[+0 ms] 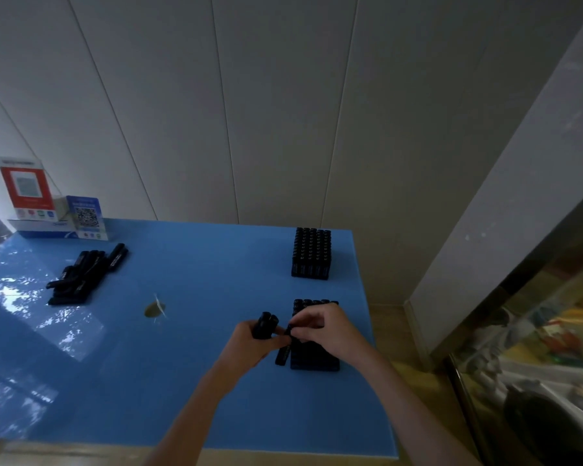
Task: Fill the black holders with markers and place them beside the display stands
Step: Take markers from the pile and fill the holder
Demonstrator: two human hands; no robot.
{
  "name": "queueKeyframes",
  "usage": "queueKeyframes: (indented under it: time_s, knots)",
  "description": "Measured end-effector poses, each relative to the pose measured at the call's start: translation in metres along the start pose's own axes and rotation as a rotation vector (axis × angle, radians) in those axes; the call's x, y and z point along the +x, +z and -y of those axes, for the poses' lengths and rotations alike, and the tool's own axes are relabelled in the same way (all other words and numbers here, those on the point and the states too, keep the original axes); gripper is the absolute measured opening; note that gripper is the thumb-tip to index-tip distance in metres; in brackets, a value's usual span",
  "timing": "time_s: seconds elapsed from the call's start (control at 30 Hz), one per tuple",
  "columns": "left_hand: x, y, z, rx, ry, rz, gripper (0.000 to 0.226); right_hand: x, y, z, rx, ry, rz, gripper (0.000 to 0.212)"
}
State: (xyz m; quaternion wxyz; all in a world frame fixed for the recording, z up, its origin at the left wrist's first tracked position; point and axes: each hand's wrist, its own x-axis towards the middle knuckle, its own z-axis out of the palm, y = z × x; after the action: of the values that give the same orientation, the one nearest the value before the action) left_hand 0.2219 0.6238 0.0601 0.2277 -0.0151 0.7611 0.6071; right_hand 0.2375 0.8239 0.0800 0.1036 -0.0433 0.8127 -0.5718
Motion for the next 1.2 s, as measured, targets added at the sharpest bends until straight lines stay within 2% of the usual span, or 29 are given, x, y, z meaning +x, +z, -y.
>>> queueKeyframes:
  time_s: [0.13, 0.23, 0.43, 0.7, 0.93, 1.07, 1.2]
  knots:
    - [0.001, 0.001, 0.003, -0.001, -0.001, -0.016, 0.016, 0.0, -0.002, -0.002, -0.013, 0.012, 0.0, 0.014]
    - [0.001, -0.002, 0.006, -0.071, -0.016, -0.026, 0.018, -0.001, -0.005, -0.007, -0.057, 0.003, -0.066, 0.015]
    - [0.003, -0.028, 0.019, -0.22, -0.076, -0.105, 0.022, -0.006, -0.015, -0.031, -0.347, -0.039, -0.223, 0.017]
    - [-0.006, -0.049, 0.023, -0.256, -0.044, -0.132, 0.025, -0.004, -0.001, -0.048, -0.518, -0.067, -0.226, 0.017]
    - [-0.016, -0.052, 0.021, -0.14, 0.016, -0.111, 0.024, -0.002, 0.01, -0.059, -0.587, -0.054, -0.195, 0.014]
    - [-0.01, -0.051, 0.027, -0.16, -0.005, -0.162, 0.022, -0.001, 0.014, -0.059, -0.616, -0.074, -0.219, 0.008]
    - [-0.008, -0.05, 0.031, -0.199, -0.05, -0.179, 0.021, -0.001, 0.016, -0.058, -0.632, -0.083, -0.226, 0.012]
